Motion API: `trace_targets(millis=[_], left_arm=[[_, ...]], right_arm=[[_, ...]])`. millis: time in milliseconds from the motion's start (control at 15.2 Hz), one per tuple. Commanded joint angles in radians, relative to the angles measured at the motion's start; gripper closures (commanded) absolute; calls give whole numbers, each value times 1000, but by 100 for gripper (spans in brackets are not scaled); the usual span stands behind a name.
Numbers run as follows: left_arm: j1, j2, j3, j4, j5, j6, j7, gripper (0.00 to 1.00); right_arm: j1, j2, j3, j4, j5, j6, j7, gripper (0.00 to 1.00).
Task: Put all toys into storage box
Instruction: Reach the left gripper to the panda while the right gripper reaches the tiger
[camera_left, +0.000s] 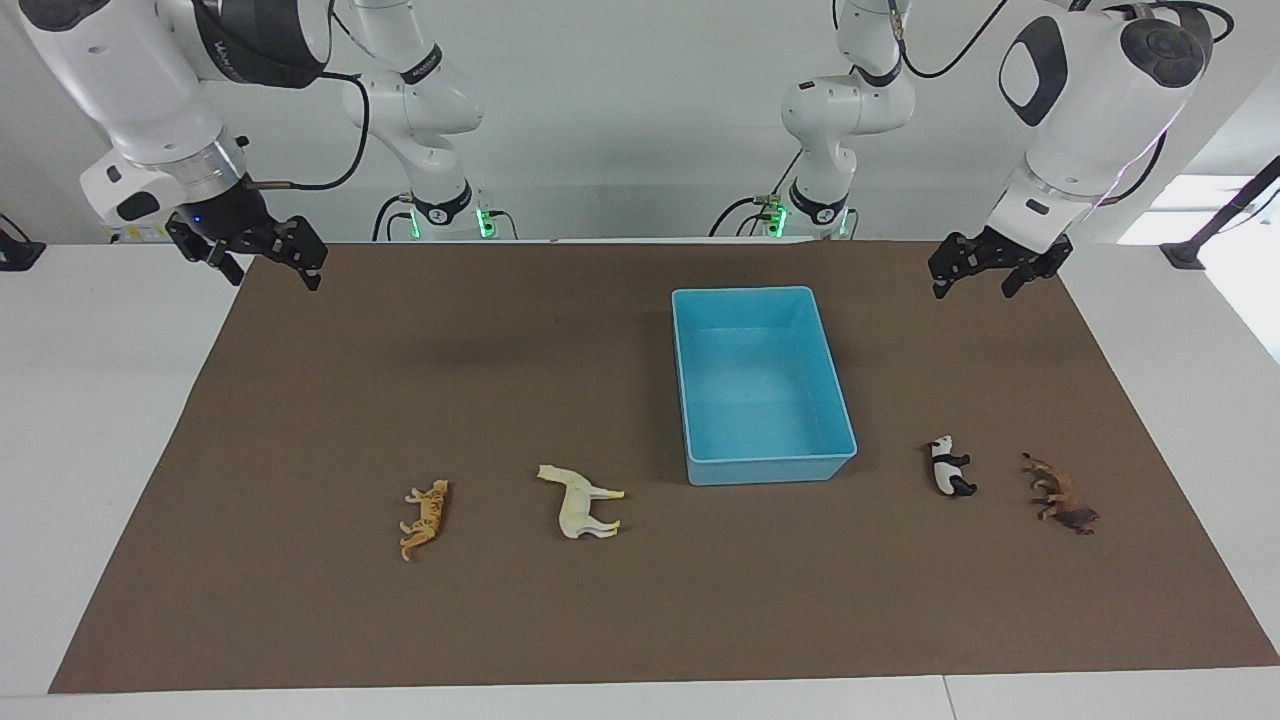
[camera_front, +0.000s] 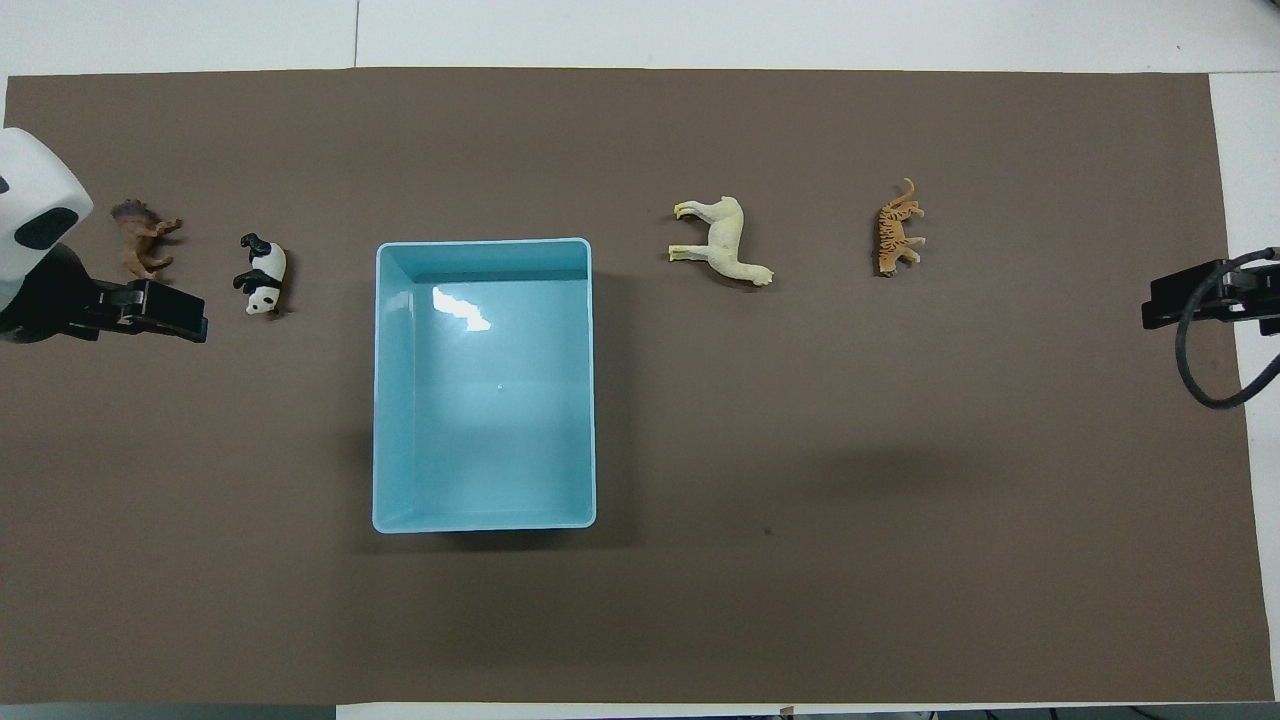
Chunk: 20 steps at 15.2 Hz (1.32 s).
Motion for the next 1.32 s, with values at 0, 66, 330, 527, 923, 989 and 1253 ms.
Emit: trace_targets(millis=[0,66,330,527,923,989,1253], left_arm=[[-13,10,2,27,-10,-5,11,0],[-14,9,2,27,-10,-7,10,0],[-11,4,2,15,-12,13,14,0],[0,1,5,-1,-12,45,-6,0],[52,146,11,-2,36,344,30,0],[61,176,11,-8,34,389,31,0],[76,278,11,-47,51,555,77,0]], right_arm=[[-5,-13,6,-4,11,-15,7,0],[-5,-13,6,-4,11,-19,10,0],[-7,-19,4,-2,12,-27,10,0],[-5,-33,4,-10,12,-22,7,0],[38,61,6,-114,12,193,25,0],[62,103,6,-110,14,238,46,0],[107,235,6,-79,12,404,94,0]])
